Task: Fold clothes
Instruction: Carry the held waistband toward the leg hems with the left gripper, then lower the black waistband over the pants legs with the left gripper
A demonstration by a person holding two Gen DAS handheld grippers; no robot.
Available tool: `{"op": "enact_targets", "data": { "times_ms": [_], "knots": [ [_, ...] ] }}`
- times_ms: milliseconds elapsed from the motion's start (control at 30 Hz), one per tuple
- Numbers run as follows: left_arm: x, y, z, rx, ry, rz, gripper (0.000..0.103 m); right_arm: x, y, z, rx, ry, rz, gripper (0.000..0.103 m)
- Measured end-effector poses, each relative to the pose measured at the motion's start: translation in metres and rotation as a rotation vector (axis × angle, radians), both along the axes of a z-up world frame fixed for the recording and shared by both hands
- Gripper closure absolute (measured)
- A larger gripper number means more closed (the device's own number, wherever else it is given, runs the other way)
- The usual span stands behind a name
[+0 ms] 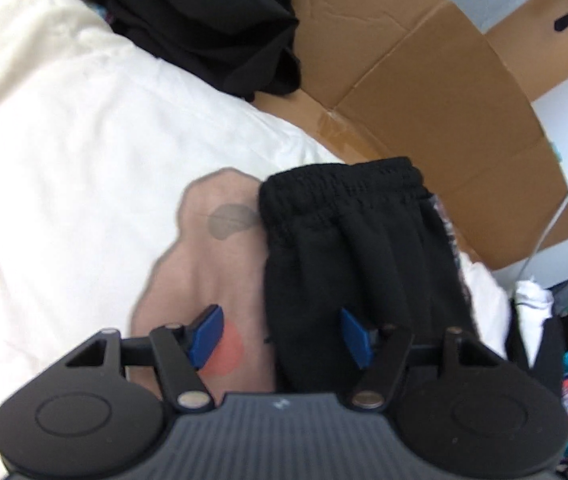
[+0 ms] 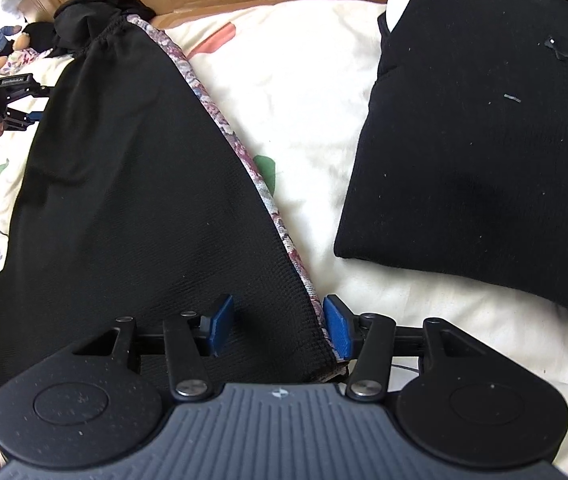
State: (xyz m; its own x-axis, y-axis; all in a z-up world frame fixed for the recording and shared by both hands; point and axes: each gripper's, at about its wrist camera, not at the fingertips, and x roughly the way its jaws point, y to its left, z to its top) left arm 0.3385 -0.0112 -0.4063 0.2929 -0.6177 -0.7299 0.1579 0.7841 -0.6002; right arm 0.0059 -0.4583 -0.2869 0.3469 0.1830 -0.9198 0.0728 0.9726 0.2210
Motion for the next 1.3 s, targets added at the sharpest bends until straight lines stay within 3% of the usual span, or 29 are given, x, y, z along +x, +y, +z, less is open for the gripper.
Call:
{"op": "enact_targets", "data": {
  "times_ms": [33,100,300,367,600,1300],
  "knots": [
    [0.001,0.000,-0.005,-0.037,0.009,-0.005,0.096,0.001,0.000,-0.002,0.000,0.008,0.004,0.049],
    [0.005,0.003,-0.012,-0.070,0.031,0.009,0.097,0.001,0.001,-0.006,-0.003,0.022,0.018,0.049],
    [0.011,0.003,0.005,0.053,-0.049,-0.036,0.098,0.002,-0.002,-0.010,0.001,0.040,0.029,0.049],
    [0.014,0.004,0.002,0.086,-0.057,-0.037,0.097,0.001,-0.001,-0.009,-0.006,0.038,0.035,0.049],
    [0.001,0.006,0.003,0.085,-0.040,0.029,0.080,-0.003,0.003,-0.003,-0.044,0.026,0.057,0.049],
    [-0.116,0.036,0.045,0.010,0.028,-0.068,0.072,0.009,0.023,0.046,-0.054,-0.109,0.046,0.036]
  ]
}}
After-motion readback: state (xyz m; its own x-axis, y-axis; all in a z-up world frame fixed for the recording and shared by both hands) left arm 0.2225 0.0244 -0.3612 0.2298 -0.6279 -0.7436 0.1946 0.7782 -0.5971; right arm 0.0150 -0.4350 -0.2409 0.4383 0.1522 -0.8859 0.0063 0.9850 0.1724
